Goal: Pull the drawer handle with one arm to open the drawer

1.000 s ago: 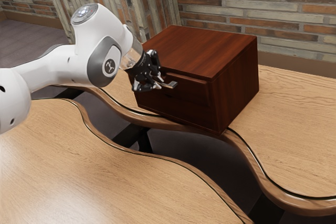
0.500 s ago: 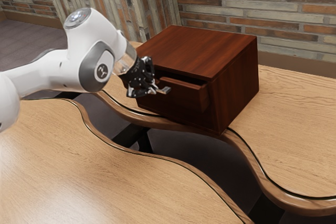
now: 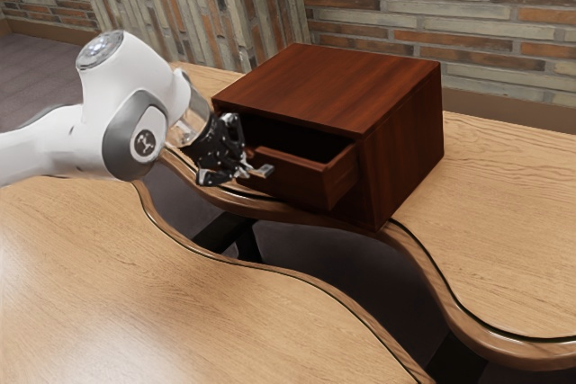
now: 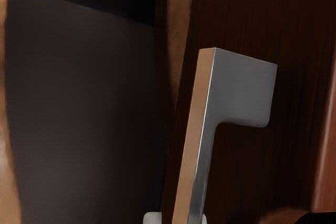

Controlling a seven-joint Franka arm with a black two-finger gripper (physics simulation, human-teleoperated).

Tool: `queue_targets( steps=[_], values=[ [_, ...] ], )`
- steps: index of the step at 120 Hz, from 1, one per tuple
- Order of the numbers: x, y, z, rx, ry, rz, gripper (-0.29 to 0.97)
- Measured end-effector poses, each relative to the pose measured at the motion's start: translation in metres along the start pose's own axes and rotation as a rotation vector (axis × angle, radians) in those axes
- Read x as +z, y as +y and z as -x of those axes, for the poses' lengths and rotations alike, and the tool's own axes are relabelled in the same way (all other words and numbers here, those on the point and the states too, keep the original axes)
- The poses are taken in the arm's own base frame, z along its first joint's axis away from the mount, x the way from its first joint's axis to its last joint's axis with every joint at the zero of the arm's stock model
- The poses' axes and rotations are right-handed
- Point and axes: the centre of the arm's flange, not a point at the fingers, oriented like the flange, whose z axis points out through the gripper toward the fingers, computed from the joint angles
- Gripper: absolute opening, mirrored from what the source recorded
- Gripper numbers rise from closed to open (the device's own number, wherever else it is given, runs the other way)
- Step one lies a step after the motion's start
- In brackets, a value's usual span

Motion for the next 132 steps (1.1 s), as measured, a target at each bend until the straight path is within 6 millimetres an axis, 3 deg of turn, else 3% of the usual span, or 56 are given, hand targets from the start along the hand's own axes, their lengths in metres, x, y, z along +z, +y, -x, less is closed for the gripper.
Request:
queue_targets(
  steps=[132],
  values=[
    [-0.047,-0.075,-0.003,-0.017,-0.047,0.047,-0.11]
  ],
)
